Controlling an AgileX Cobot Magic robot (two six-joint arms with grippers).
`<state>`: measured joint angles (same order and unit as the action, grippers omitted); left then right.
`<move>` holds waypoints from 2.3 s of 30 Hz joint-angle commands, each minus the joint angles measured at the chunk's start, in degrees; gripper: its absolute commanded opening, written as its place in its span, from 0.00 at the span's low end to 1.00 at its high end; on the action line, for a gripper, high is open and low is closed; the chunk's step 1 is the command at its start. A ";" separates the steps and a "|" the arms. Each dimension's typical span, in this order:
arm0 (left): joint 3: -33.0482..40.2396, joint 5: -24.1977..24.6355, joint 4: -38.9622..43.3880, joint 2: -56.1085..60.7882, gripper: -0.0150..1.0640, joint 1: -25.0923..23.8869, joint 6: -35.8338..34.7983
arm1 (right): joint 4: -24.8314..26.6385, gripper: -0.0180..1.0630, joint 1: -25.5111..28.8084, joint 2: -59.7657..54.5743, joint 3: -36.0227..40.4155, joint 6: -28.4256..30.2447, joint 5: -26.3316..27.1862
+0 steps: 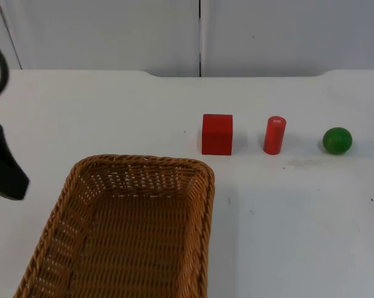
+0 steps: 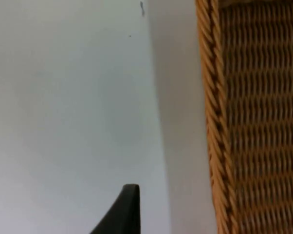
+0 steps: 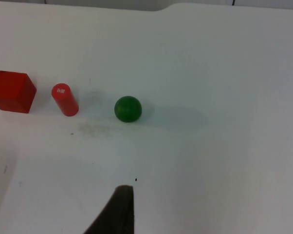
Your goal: Pick up the basket with the left hand and place the object to the left of the red cylinder into the basket with the right hand.
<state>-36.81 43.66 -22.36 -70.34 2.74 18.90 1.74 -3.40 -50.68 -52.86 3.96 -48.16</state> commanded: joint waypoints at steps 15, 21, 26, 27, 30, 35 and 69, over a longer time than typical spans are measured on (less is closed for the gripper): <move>-0.82 -7.16 -3.64 -14.07 0.99 4.72 0.71 | 0.02 0.99 0.31 0.27 -0.32 0.13 0.08; -0.82 -8.65 -4.85 -17.39 0.99 5.86 1.35 | 0.37 0.99 0.31 0.27 -0.32 0.13 -0.03; -0.82 -11.91 -4.16 -20.05 0.99 9.49 1.05 | 0.54 0.99 0.31 0.27 -0.32 0.13 -0.03; -0.82 -12.88 -4.07 -21.11 0.99 9.47 0.55 | 0.54 0.99 0.31 0.27 -0.32 0.13 -0.03; -0.82 -14.52 -4.03 -24.54 0.99 9.47 0.30 | 0.53 0.99 0.31 0.27 -0.32 0.13 -0.43; -0.82 -17.29 -4.03 -28.42 0.99 9.47 0.27 | 1.65 0.99 0.31 0.27 -0.32 0.13 -0.55; -0.59 -21.99 -4.88 -32.53 0.60 9.59 0.27 | 1.56 0.99 0.31 0.27 -0.32 0.37 -0.77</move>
<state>-37.40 21.71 -26.07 -102.80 11.94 19.48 3.36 -3.40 -50.68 -52.86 3.84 -48.79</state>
